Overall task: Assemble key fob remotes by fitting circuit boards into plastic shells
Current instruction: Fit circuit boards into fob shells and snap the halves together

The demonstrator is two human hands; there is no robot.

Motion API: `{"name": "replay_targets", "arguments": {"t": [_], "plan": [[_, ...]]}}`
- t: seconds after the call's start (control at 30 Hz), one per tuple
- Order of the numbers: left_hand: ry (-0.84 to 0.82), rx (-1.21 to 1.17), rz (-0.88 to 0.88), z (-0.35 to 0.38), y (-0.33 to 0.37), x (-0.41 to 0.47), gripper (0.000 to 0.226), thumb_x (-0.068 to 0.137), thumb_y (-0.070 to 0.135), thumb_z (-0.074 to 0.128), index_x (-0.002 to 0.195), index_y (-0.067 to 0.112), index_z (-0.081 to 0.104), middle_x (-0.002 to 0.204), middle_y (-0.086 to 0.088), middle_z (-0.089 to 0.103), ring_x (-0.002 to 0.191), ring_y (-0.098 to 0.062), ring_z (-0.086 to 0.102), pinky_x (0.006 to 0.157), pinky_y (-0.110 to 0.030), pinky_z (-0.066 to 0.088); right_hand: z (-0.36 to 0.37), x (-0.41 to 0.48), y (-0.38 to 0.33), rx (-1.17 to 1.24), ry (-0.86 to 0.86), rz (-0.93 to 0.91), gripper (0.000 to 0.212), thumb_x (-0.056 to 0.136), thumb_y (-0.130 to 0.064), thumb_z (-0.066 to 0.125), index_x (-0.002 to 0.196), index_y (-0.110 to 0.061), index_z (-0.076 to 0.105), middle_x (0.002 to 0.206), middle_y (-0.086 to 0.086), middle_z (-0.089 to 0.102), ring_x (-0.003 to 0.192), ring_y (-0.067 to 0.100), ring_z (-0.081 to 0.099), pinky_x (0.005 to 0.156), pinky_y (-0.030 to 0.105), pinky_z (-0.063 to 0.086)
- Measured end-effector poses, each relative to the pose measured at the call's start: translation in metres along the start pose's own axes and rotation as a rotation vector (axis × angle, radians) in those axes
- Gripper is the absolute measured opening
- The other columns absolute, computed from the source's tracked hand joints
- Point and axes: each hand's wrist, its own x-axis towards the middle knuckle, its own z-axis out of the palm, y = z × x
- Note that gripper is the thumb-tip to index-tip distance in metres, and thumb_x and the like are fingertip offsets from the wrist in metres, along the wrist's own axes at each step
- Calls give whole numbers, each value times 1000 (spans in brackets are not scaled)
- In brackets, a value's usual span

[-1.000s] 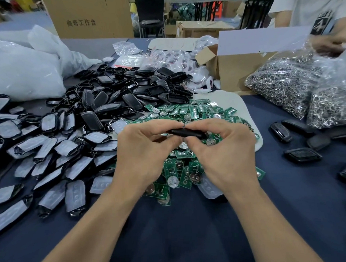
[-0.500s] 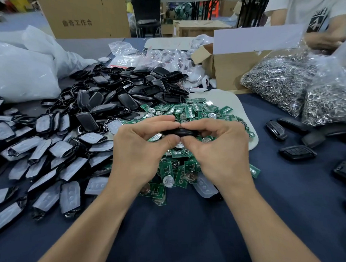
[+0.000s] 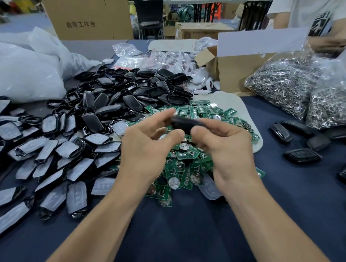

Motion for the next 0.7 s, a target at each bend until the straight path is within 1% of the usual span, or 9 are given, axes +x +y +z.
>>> {"name": "replay_targets", "arguments": {"t": [0.07, 0.13, 0.2, 0.27, 0.33, 0.43, 0.5, 0.6, 0.7], "plan": [[-34, -42, -64, 3, 1, -1, 41, 84, 6, 83, 118, 28, 76, 101, 8, 81, 99, -7, 76, 90, -22, 58, 4, 0, 0, 280, 38, 194, 18, 84, 7, 75, 81, -9, 79, 80, 10, 78, 62, 18, 72, 59, 21, 58], [-42, -99, -50, 4, 2, -2, 32, 86, -1, 78, 104, 26, 81, 95, 4, 82, 92, -11, 78, 83, -20, 59, 7, -3, 2, 293, -31, 278, 12, 89, 7, 70, 88, -4, 75, 88, 17, 79, 69, 25, 76, 60, 25, 60], [8, -162, -27, 2, 4, -2, 36, 86, -5, 76, 90, 30, 84, 92, 4, 82, 87, -9, 78, 76, -15, 57, 7, -4, 6, 134, -133, 233, 11, 92, 1, 70, 89, -7, 77, 89, 17, 79, 74, 29, 77, 65, 31, 63], [41, -190, -7, 3, 3, 0, 38, 86, -5, 76, 89, 32, 85, 92, 4, 82, 87, -8, 77, 77, -15, 56, 6, -4, 8, -112, -195, 109, 7, 89, -11, 75, 88, -16, 80, 85, 10, 79, 80, 31, 77, 74, 43, 64], [27, -147, 41, 4, 4, -1, 36, 85, 0, 76, 92, 35, 84, 95, 8, 81, 94, -9, 75, 83, -20, 56, 5, -4, 9, -296, -213, -21, 13, 81, -19, 75, 91, -25, 81, 83, 3, 79, 82, 27, 76, 79, 51, 63], [-22, 122, 177, 6, 3, -4, 37, 84, 19, 70, 99, 51, 79, 99, 18, 72, 104, -10, 68, 91, -26, 52, 4, -5, 8, -308, -178, -172, 27, 80, -12, 75, 95, -34, 81, 84, -5, 79, 81, 13, 76, 76, 35, 64], [-31, 256, 222, 5, 2, -4, 36, 86, 28, 69, 102, 60, 74, 99, 20, 68, 106, -8, 64, 91, -24, 49, 3, -4, 7, -257, -166, -163, 26, 78, -11, 77, 92, -33, 81, 83, -4, 80, 81, 14, 77, 76, 33, 64], [-1, 211, 164, 5, -1, -4, 33, 82, 34, 74, 103, 59, 74, 98, 18, 67, 106, -8, 65, 97, -30, 50, 1, -3, 6, -150, -178, -66, 19, 82, -7, 79, 87, -25, 82, 81, 4, 79, 78, 20, 76, 75, 37, 64], [-12, 24, 117, 5, 0, -4, 31, 78, 23, 78, 93, 50, 80, 99, 16, 75, 101, -10, 71, 95, -36, 56, 1, -3, 2, -12, -229, 42, 27, 85, 8, 74, 85, -17, 82, 82, 11, 78, 78, 23, 75, 76, 33, 63]]}}
